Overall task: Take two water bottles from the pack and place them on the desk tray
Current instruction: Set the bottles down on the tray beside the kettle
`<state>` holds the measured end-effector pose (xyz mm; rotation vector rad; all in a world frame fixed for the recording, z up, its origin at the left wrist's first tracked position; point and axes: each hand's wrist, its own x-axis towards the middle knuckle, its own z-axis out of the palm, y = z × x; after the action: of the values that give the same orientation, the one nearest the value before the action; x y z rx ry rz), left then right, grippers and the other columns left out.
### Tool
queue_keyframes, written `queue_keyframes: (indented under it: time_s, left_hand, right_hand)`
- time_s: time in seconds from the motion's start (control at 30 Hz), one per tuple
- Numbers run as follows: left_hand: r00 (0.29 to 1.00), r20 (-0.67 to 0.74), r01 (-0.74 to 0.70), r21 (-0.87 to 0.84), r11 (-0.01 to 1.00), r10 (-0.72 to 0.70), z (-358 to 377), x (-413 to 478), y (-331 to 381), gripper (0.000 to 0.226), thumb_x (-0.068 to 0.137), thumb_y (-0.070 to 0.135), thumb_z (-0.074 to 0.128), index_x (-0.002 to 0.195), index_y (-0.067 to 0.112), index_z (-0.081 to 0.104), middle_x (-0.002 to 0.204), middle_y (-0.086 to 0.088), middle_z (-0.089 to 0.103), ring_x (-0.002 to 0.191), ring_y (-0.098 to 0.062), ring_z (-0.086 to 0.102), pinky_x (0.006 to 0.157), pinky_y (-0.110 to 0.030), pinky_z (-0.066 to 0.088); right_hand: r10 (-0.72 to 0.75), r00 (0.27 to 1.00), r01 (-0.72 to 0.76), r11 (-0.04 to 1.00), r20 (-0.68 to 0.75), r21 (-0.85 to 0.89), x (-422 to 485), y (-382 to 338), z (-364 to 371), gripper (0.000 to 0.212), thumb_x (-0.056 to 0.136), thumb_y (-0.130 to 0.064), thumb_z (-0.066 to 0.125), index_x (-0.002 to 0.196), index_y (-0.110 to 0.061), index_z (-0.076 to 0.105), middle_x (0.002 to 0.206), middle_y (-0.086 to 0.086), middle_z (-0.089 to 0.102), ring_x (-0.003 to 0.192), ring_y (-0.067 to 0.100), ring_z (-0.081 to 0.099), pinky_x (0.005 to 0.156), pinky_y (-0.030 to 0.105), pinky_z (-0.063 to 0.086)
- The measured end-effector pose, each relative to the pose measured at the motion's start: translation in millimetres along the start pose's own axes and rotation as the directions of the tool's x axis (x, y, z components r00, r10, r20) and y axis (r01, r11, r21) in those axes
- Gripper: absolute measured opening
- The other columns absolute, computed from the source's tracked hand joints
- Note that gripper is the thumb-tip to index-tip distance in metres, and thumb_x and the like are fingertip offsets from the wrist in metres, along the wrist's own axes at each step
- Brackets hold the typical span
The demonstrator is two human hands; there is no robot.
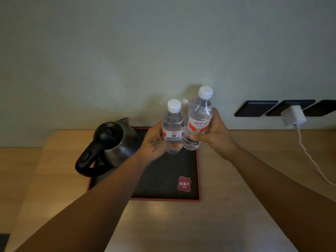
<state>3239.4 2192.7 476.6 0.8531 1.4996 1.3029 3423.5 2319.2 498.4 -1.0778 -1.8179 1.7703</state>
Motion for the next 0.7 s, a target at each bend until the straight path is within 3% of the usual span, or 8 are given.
queue_keyframes:
  time_s: [0.07, 0.2, 0.3, 0.4, 0.47, 0.53, 0.6, 0.7]
  left_hand:
    - [1.0, 0.004, 0.011, -0.025, 1.0, -0.011, 0, 11, -12, 0.073, 0.071, -0.044, 0.065, 0.139, -0.027, 0.046, 0.142, -0.05, 0.053, 0.106, -0.013, 0.076, 0.088, -0.025, 0.063]
    - [0.999, -0.002, 0.034, -0.01, 0.999, -0.034, 1, 25, -30, 0.08, 0.067, -0.041, 0.072, 0.141, -0.022, 0.048, 0.143, -0.045, 0.057, 0.126, -0.048, 0.066, 0.094, -0.041, 0.064]
    - [0.998, -0.05, 0.033, -0.033, 0.999, -0.035, 2, 30, -38, 0.081, 0.07, -0.042, 0.069, 0.145, -0.019, 0.046, 0.147, -0.042, 0.055, 0.113, -0.022, 0.076, 0.081, -0.026, 0.065]
    - [0.998, -0.067, 0.01, -0.061, 0.998, -0.014, 4, 33, -45, 0.083, 0.07, -0.044, 0.066, 0.146, -0.021, 0.042, 0.148, -0.044, 0.052, 0.128, -0.044, 0.065, 0.092, -0.035, 0.065]
    - [0.997, -0.068, 0.026, -0.021, 0.999, -0.028, 3, 34, -44, 0.084, 0.066, -0.041, 0.073, 0.143, -0.021, 0.046, 0.146, -0.042, 0.055, 0.131, -0.049, 0.061, 0.105, -0.052, 0.06]
    - [0.996, -0.071, 0.048, 0.027, 0.998, -0.046, 1, 34, -42, 0.085, 0.064, -0.037, 0.079, 0.142, -0.018, 0.05, 0.143, -0.039, 0.06, 0.134, -0.05, 0.06, 0.112, -0.06, 0.052]
    - [0.995, -0.088, 0.051, 0.064, 0.997, -0.045, -1, 34, -40, 0.084, 0.065, -0.035, 0.08, 0.141, -0.017, 0.051, 0.142, -0.037, 0.062, 0.133, -0.048, 0.062, 0.107, -0.048, 0.059]
    - [0.992, -0.118, 0.067, 0.136, 0.988, -0.051, -3, 34, -38, 0.082, 0.065, -0.032, 0.082, 0.14, -0.014, 0.055, 0.14, -0.032, 0.066, 0.123, -0.034, 0.067, 0.091, -0.021, 0.062]
  right_hand:
    - [-0.02, 1.0, 0.021, 0.999, 0.012, -0.045, 7, 8, 0, 0.086, 0.07, -0.005, 0.089, 0.142, -0.019, 0.044, 0.137, 0.005, 0.064, 0.128, 0.022, 0.065, 0.107, 0.05, 0.055]
    - [-0.044, 0.998, 0.049, 0.993, 0.046, -0.11, 13, 30, 0, 0.087, 0.075, 0.015, 0.084, 0.146, -0.009, 0.039, 0.14, 0.011, 0.06, 0.131, 0.024, 0.062, 0.111, 0.05, 0.053]
    - [-0.06, 0.997, 0.068, 0.986, 0.054, -0.151, 17, 35, 3, 0.089, 0.076, 0.01, 0.085, 0.147, -0.013, 0.037, 0.143, 0.006, 0.057, 0.133, 0.021, 0.06, 0.11, 0.041, 0.054]
    - [-0.076, 0.995, 0.085, 0.981, 0.058, -0.176, 21, 37, 5, 0.09, 0.076, 0.006, 0.087, 0.147, -0.015, 0.036, 0.143, 0.004, 0.056, 0.132, 0.018, 0.059, 0.103, 0.023, 0.054]
    - [-0.093, 0.994, 0.102, 0.975, 0.057, -0.2, 24, 36, 7, 0.09, 0.075, 0.006, 0.088, 0.143, -0.019, 0.036, 0.141, 0.002, 0.055, 0.127, 0.015, 0.06, 0.095, 0.012, 0.053]
    - [-0.116, 0.992, 0.124, 0.972, 0.05, -0.202, 27, 36, 9, 0.089, 0.073, 0.009, 0.088, 0.139, -0.021, 0.036, 0.141, 0.005, 0.054, 0.128, 0.018, 0.059, 0.099, 0.018, 0.053]
    - [-0.123, 0.991, 0.13, 0.969, 0.044, -0.209, 29, 38, 11, 0.09, 0.073, 0.007, 0.089, 0.139, -0.022, 0.035, 0.144, 0.009, 0.053, 0.132, 0.022, 0.057, 0.106, 0.028, 0.052]
    - [-0.099, 0.994, 0.105, 0.972, 0.036, -0.208, 28, 46, 14, 0.092, 0.072, 0.007, 0.089, 0.141, -0.022, 0.035, 0.141, 0.006, 0.054, 0.126, 0.016, 0.059, 0.098, 0.018, 0.053]
